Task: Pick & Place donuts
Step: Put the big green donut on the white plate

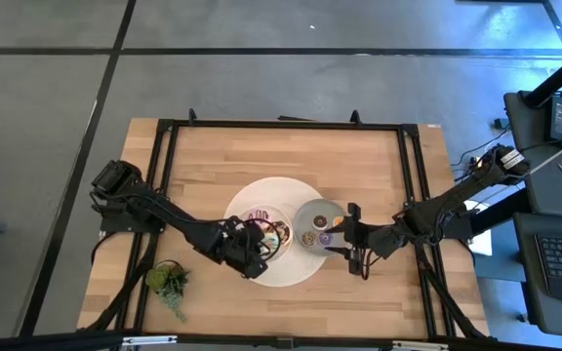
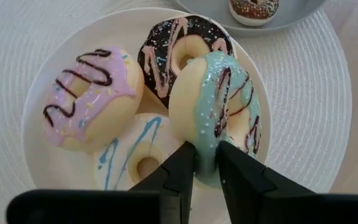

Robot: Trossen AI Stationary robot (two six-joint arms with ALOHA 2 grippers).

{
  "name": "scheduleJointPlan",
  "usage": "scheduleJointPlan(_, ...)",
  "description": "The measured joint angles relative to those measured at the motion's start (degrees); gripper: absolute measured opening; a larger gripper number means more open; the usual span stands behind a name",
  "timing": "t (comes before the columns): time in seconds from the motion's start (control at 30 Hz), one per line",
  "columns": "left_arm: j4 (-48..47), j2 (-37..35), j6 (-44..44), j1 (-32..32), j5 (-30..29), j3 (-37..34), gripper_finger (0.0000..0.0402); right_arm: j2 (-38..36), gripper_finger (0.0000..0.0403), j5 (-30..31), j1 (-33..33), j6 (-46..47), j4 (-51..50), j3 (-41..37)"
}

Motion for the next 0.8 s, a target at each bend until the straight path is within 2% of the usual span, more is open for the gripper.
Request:
scheduleJointPlan(0.3, -0.4, 0.0, -0.09, 0.0, 0.2, 0.0, 0.0101, 0.0, 0.0216, -0.06, 0.0, 1.42, 0.0, 0.0)
scheduleJointPlan(0.8, -3.32, 0.0, -1.37, 0.0, 0.29, 0.0, 0.0179, 0.02, 0.0216, -2.46, 0.02, 1.38, 0.01, 0.0)
